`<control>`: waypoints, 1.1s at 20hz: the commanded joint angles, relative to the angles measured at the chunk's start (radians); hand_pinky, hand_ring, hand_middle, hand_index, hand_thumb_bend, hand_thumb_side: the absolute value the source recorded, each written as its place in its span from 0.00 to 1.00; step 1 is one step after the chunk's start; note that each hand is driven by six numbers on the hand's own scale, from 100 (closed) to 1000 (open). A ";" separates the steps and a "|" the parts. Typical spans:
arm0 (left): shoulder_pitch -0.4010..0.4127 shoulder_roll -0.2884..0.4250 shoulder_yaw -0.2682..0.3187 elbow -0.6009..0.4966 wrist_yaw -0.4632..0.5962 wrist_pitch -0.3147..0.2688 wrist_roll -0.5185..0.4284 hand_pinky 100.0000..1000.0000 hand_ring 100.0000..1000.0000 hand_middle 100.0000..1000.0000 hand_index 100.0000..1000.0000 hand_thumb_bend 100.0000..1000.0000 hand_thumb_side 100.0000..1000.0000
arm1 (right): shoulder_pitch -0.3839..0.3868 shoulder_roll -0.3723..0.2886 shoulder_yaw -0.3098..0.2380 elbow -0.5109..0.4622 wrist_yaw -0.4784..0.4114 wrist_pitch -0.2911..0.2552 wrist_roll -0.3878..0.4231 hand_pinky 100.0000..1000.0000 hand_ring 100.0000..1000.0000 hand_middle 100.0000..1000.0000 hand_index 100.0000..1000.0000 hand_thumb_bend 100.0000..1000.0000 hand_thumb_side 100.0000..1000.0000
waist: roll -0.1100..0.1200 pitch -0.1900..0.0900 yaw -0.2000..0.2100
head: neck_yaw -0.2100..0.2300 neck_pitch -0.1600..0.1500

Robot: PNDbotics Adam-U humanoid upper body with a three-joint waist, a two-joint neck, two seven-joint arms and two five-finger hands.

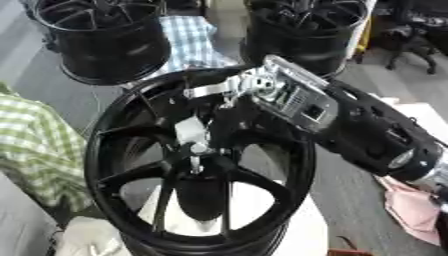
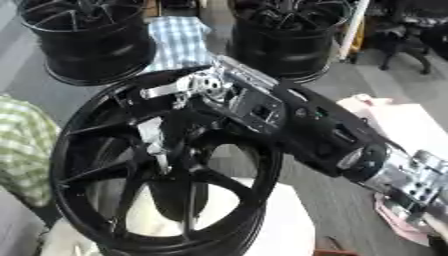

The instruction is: Pull the pin out of the wheel hub.

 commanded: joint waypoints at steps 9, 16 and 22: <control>-0.014 0.003 0.000 -0.016 -0.001 0.002 -0.015 0.47 0.34 0.53 0.74 0.00 0.88 | 0.006 0.027 -0.010 0.043 0.153 -0.087 -0.023 0.86 0.80 0.72 0.82 0.10 0.13 | 0.009 -0.002 -0.002 | 0.005 0.004; -0.013 0.003 0.001 -0.016 -0.002 0.000 -0.015 0.47 0.33 0.53 0.74 0.00 0.88 | 0.013 0.017 -0.018 0.048 0.150 -0.095 -0.074 0.79 0.63 0.46 0.65 0.00 0.13 | 0.009 -0.001 -0.004 | 0.006 0.004; -0.009 0.006 0.004 -0.014 -0.005 -0.004 -0.015 0.47 0.33 0.53 0.74 0.00 0.88 | 0.006 -0.035 -0.047 -0.039 0.079 -0.071 -0.104 0.75 0.58 0.30 0.48 0.00 0.13 | 0.008 -0.004 -0.012 | 0.010 0.004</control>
